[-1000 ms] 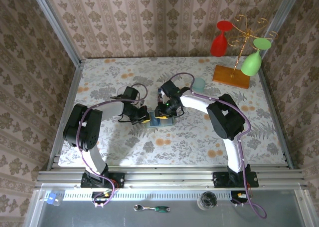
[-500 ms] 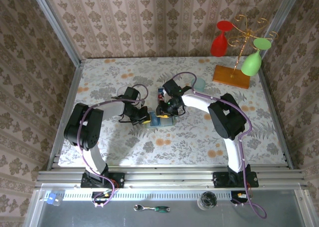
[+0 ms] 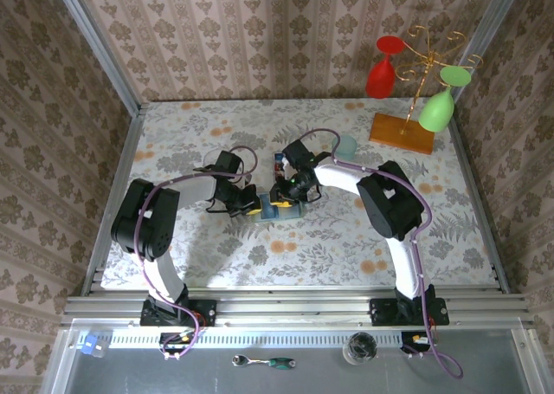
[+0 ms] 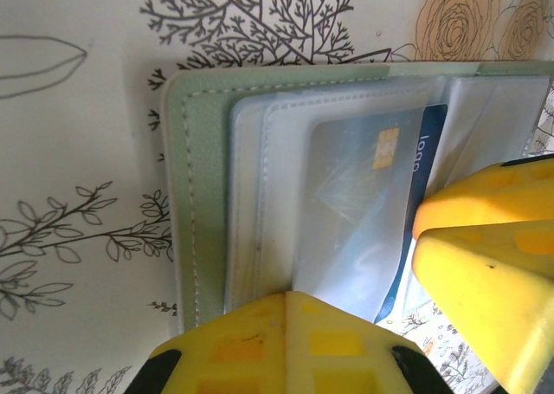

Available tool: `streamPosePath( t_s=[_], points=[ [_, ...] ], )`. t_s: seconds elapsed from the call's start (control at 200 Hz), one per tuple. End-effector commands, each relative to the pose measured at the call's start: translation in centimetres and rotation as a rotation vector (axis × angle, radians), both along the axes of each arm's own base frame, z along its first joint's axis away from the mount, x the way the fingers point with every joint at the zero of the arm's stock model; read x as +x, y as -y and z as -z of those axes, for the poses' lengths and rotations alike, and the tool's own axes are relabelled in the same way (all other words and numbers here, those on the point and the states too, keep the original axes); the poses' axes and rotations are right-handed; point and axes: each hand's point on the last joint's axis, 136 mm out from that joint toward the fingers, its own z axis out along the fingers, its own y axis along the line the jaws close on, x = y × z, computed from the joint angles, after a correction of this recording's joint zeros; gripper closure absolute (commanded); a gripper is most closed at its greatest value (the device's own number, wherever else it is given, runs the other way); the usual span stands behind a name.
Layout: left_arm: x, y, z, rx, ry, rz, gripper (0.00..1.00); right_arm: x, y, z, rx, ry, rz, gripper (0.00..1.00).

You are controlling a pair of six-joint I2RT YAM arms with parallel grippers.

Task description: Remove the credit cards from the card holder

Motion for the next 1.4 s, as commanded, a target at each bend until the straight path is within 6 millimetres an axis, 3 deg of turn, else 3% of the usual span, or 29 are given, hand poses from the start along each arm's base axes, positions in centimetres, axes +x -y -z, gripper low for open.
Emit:
streamPosePath(
  t_s=[0.0, 0.39, 0.805, 0.995, 1.395],
  points=[
    [-0.6, -0.8, 1.1, 0.034, -0.033, 0.001, 1.0, -0.7, 0.2, 1.5, -0.003, -0.061, 0.008, 0.74],
    [-0.6, -0.8, 1.0, 0.029, -0.029, -0.002, 1.0, -0.5, 0.9, -0.6, -0.014, 0.002, 0.021, 0.73],
    [-0.6, -0.9, 0.9, 0.027, -0.027, -0.007, 1.0, -0.7, 1.0, -0.8, -0.003, 0.005, 0.027, 0.73],
    [0.0, -0.5, -0.5, 0.004, 0.003, -0.01, 1.0, -0.8, 1.0, -1.3, 0.006, 0.011, 0.028, 0.73],
    [1.1, -0.3, -2.6, -0.008, 0.054, -0.014, 1.0, -1.2, 1.3, 1.2, -0.027, -0.042, 0.032, 0.73]
  ],
)
